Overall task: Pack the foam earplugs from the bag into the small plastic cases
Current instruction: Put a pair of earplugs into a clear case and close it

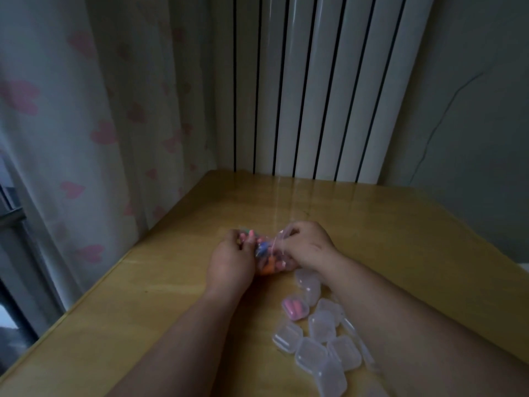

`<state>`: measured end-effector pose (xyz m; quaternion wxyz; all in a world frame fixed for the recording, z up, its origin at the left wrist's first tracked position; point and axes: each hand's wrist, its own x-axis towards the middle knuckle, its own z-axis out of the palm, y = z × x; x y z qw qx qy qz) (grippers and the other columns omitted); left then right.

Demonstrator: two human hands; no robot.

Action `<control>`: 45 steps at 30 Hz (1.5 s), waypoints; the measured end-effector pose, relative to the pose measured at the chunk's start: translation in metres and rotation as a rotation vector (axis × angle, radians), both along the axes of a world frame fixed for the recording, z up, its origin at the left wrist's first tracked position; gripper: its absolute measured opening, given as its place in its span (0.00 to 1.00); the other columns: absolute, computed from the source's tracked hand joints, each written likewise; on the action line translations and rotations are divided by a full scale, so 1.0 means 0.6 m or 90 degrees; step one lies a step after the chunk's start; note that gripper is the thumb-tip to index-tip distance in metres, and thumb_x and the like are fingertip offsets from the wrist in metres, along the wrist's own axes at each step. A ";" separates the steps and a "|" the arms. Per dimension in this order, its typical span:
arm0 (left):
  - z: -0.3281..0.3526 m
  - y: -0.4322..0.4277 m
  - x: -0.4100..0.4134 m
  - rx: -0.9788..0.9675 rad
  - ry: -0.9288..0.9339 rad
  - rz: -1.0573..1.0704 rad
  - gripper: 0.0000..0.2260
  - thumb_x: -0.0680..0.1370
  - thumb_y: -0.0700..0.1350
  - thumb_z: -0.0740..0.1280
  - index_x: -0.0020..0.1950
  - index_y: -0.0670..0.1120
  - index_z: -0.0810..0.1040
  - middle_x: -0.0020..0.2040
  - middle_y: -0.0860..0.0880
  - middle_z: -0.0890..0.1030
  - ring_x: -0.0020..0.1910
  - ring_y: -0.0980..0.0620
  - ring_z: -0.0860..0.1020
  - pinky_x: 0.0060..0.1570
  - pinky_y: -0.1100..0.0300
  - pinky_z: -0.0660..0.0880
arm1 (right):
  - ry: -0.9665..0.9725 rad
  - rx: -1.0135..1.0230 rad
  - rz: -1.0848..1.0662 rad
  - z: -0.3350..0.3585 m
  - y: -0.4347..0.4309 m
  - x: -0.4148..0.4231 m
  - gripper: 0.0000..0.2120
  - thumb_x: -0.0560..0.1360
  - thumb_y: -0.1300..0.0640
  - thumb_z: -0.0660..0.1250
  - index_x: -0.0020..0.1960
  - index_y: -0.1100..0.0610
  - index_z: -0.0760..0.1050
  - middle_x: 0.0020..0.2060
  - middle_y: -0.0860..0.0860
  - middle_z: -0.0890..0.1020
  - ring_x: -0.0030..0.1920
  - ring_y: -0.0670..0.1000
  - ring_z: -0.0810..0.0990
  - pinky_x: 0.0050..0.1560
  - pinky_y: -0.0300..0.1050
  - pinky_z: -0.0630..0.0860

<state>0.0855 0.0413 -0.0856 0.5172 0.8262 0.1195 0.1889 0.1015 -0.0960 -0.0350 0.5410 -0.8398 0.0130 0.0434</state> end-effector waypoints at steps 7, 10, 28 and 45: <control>-0.002 0.002 0.001 -0.003 -0.017 0.021 0.12 0.80 0.55 0.64 0.46 0.47 0.75 0.41 0.48 0.81 0.46 0.44 0.79 0.41 0.55 0.70 | 0.046 0.133 0.002 0.002 -0.015 0.000 0.06 0.69 0.69 0.73 0.44 0.62 0.80 0.43 0.63 0.84 0.38 0.64 0.85 0.43 0.62 0.83; -0.003 0.002 0.001 -0.017 -0.016 0.011 0.12 0.80 0.55 0.64 0.45 0.47 0.74 0.41 0.47 0.82 0.45 0.43 0.80 0.46 0.51 0.76 | 0.050 0.129 0.013 0.001 -0.015 -0.005 0.06 0.73 0.70 0.68 0.46 0.63 0.80 0.47 0.60 0.84 0.42 0.60 0.86 0.43 0.54 0.84; 0.016 0.003 -0.022 0.223 0.099 0.081 0.11 0.80 0.58 0.60 0.55 0.54 0.75 0.52 0.49 0.83 0.55 0.44 0.80 0.59 0.48 0.73 | -0.143 -0.043 -0.123 0.010 -0.038 -0.005 0.11 0.73 0.60 0.73 0.33 0.49 0.80 0.33 0.48 0.85 0.38 0.50 0.85 0.47 0.50 0.83; 0.061 -0.063 -0.076 -0.041 -0.165 -0.359 0.05 0.72 0.48 0.76 0.44 0.53 0.83 0.40 0.53 0.84 0.42 0.54 0.83 0.43 0.54 0.80 | -0.147 0.359 -0.058 0.028 -0.110 -0.139 0.04 0.74 0.68 0.69 0.49 0.63 0.76 0.41 0.58 0.86 0.44 0.54 0.86 0.43 0.44 0.81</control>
